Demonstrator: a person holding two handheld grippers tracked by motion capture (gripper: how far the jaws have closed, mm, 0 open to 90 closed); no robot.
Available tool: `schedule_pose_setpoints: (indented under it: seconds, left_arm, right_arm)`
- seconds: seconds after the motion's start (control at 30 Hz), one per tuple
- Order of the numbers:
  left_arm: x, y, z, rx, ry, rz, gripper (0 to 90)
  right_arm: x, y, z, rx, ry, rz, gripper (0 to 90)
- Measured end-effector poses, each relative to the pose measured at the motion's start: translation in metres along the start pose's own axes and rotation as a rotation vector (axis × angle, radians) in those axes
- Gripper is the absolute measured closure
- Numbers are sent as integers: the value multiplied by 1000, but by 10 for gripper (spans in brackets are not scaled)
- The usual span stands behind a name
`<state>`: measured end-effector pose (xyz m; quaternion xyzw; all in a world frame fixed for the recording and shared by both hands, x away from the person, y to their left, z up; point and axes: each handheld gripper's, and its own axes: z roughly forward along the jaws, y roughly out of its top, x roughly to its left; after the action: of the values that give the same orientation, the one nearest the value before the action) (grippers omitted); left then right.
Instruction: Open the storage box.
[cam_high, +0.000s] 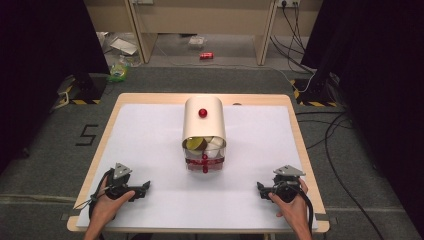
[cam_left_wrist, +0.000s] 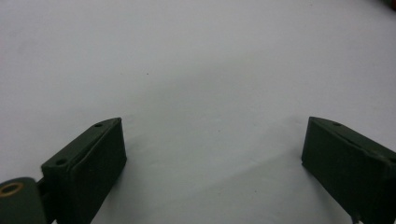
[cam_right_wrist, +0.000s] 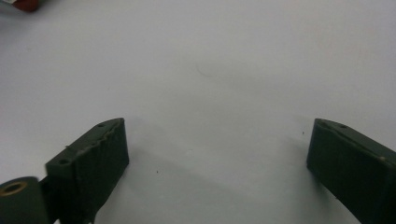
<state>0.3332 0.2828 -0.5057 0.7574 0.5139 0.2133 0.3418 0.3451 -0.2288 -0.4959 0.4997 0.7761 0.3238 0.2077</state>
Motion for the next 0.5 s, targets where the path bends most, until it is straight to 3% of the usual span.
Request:
schedule_pose_setpoints:
  seconds: [0.07,0.3,0.5]
  left_arm:
    - [0,0,0,0,0,0,55]
    - [0,0,0,-2,-1,0,55]
    - [0,0,0,-1,0,0,55]
  right_arm:
    - [0,0,-1,-11,1,-3,154]
    - [4,3,-3,-30,24,-4,157]
    - [13,8,-8,-84,37,-22,161]
